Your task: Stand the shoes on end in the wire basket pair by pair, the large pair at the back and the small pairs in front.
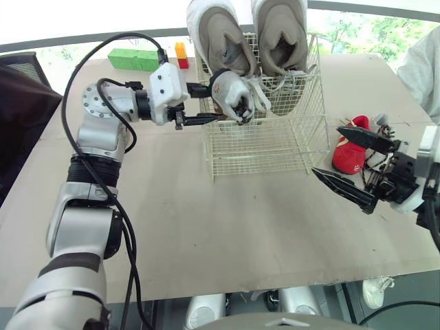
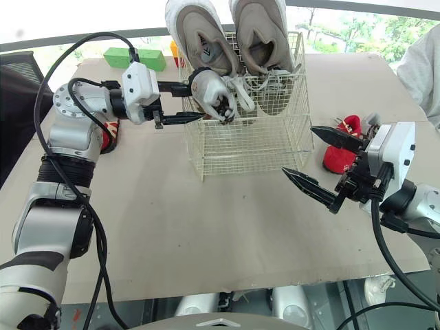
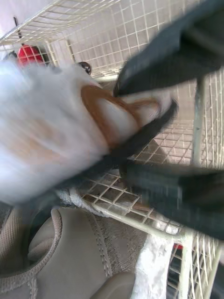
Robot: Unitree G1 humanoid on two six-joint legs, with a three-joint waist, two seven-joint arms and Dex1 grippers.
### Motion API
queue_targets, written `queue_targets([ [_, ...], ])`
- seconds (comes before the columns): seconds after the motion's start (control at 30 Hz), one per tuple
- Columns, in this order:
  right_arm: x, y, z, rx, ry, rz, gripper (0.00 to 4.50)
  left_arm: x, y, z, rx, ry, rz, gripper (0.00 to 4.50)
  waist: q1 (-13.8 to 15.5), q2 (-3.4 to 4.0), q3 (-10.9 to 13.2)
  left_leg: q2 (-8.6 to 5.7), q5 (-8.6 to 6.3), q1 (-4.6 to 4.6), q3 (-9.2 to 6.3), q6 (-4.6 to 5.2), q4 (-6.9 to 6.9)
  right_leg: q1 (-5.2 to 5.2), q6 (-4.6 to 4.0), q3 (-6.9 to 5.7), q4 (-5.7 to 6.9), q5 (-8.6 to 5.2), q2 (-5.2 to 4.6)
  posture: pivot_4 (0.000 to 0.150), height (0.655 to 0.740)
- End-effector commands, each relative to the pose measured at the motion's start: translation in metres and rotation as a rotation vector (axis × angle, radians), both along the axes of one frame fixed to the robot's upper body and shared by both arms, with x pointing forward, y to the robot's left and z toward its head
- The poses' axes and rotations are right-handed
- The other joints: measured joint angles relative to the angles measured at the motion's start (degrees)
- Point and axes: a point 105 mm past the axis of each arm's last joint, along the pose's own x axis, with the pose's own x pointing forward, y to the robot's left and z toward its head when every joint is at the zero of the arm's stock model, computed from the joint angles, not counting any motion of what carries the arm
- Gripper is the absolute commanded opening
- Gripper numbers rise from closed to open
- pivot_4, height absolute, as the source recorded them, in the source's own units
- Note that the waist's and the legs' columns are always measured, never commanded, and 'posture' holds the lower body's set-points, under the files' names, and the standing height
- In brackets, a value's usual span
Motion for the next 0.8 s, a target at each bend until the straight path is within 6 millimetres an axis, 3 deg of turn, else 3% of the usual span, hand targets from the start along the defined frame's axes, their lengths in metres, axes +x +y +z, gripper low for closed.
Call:
queue_targets([
  [0.03,0.001,-0.005,0.004,-0.014,-0.026,-0.019,4.50,-0.012,0.015,0.027,-0.140,0.015,0.023,4.39,-0.08,0.00,0.00,0.01,0.00,0.00,0.00,0.00,0.00,0.00,0.00,0.00,0.00,0.00,0.00,0.150,0.7400],
  [0.13,0.006,-0.013,0.000,-0.034,-0.009,-0.047,4.50,-0.021,0.022,0.042,-0.263,0.047,0.034,4.39,0.00,-0.01,0.01,0.03,0.00,-0.02,-0.03,0.00,0.01,0.00,0.00,-0.02,-0.01,0.00,-0.02,0.150,0.7400],
  [0.23,0.015,-0.028,-0.008,-0.052,0.018,-0.124,4.50,-0.038,0.016,0.062,-0.419,0.074,-0.014,4.39,0.15,-0.02,0.01,0.04,0.00,-0.04,-0.04,0.00,0.02,0.00,0.01,0.00,-0.02,0.00,-0.06,0.150,0.7400],
  [0.37,0.032,-0.060,-0.012,-0.038,0.047,-0.313,4.50,-0.079,-0.018,0.099,-0.696,0.228,-0.268,4.39,0.93,-0.05,0.01,0.03,0.00,-0.09,-0.12,-0.01,0.16,0.04,0.02,0.04,-0.01,0.01,-0.24,0.150,0.7400],
  [0.43,0.033,-0.071,-0.014,-0.046,0.080,-0.365,4.50,-0.091,-0.036,0.100,-0.738,0.321,-0.337,4.39,1.45,-0.05,0.01,0.03,0.00,-0.08,-0.12,-0.01,0.19,0.08,0.02,0.06,-0.01,0.01,-0.38,0.150,0.7400],
  [0.63,0.038,-0.106,-0.013,-0.100,0.186,-0.506,4.50,-0.110,-0.091,0.051,-0.671,0.569,-0.384,4.39,1.37,0.00,-0.02,0.01,0.01,0.12,-0.05,-0.03,0.15,0.19,0.01,0.16,0.07,0.01,-0.34,0.150,0.7400],
  [0.8,0.061,-0.155,-0.035,-0.339,0.365,-0.730,4.50,-0.118,-0.120,-0.008,-0.445,0.590,-0.328,4.39,1.15,0.01,-0.02,0.00,0.01,0.23,0.10,-0.02,0.15,0.19,-0.03,0.42,0.12,-0.01,0.07,0.150,0.7400],
])
